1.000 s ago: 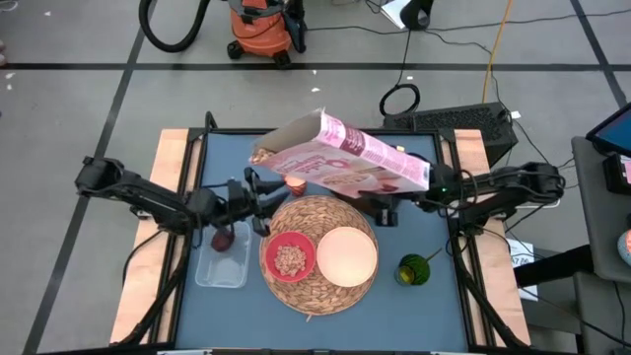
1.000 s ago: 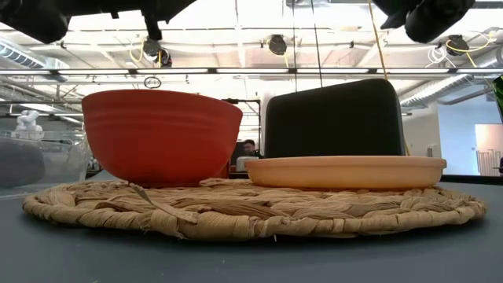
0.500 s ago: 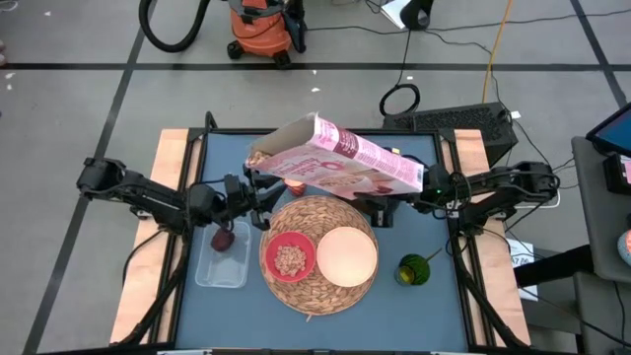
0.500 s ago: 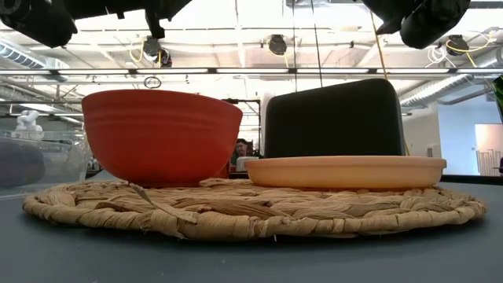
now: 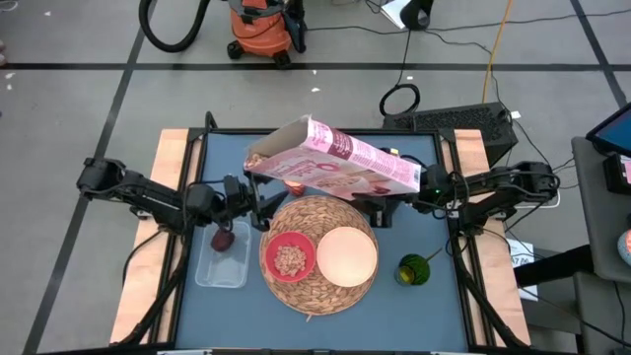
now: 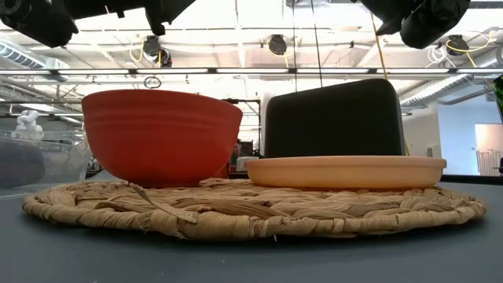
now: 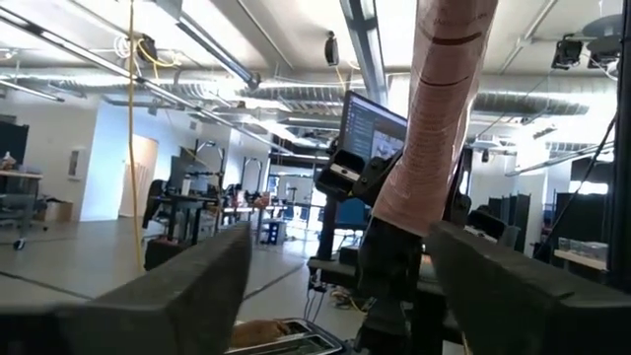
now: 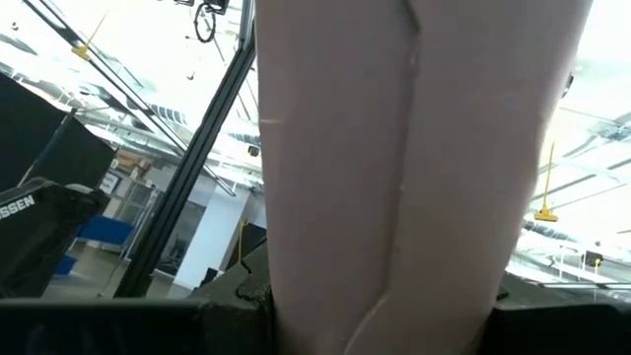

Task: Arrange a breakfast setting
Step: Pour the cereal from the cereal box into the orange bowl

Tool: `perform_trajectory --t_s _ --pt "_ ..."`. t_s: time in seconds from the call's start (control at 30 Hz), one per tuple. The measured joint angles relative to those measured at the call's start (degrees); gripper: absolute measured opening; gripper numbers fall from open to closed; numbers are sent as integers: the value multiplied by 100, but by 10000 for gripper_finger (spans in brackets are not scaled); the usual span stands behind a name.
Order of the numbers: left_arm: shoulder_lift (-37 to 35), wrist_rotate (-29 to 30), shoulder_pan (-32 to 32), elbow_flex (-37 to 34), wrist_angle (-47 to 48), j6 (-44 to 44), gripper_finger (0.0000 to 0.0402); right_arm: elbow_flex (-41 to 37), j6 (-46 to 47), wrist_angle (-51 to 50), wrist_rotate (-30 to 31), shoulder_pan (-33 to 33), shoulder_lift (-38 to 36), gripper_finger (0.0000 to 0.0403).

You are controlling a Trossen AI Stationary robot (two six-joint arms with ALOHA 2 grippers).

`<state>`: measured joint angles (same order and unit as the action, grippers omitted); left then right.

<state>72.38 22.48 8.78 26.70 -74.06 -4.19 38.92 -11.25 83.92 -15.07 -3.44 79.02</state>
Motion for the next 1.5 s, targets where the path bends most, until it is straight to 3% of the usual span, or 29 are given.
perform_trajectory --t_s 0.3,0.93,1.5 --pt "746 -305 -142 938 50 -36 386 1 3 -136 0 0 0 153" --pt "2392 -466 -177 2937 62 -284 388 2 5 -147 -2 0 0 153" --pt "2417 -450 -238 3130 46 -212 387 2 -36 -134 9 0 -2 153"
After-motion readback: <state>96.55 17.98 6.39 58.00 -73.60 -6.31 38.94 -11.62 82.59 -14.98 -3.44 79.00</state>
